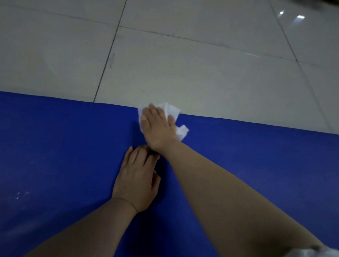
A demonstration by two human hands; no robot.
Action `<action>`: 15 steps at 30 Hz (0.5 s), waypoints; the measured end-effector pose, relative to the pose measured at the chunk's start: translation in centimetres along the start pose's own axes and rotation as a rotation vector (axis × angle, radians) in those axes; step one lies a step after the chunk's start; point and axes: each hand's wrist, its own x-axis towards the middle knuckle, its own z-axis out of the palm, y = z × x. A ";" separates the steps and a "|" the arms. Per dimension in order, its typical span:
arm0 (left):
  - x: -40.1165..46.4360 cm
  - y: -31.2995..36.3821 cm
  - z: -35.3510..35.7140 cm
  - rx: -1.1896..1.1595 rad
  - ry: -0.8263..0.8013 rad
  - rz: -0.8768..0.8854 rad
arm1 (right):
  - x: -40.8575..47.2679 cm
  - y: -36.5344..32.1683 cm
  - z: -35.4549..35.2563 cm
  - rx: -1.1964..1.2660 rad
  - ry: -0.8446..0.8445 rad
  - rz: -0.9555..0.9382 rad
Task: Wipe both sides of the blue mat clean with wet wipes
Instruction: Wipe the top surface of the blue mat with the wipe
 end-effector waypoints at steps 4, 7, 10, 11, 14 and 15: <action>-0.1 0.1 0.1 0.018 0.028 -0.007 | -1.5 5.2 -0.5 -0.155 0.180 0.289; -0.1 0.1 0.2 0.042 0.019 -0.010 | -1.7 5.6 -0.6 -0.161 0.264 0.463; 0.0 0.0 0.2 0.055 -0.008 -0.019 | -2.1 4.6 0.3 -0.257 0.213 0.229; 0.0 0.0 0.2 0.061 -0.024 -0.023 | -2.4 5.1 0.2 -0.277 0.204 0.171; 0.0 0.1 0.2 0.057 -0.039 -0.029 | -3.3 9.5 -1.4 -0.308 0.268 0.349; 0.0 0.1 0.1 0.062 -0.038 -0.031 | -3.8 11.0 -2.2 -0.281 0.291 0.477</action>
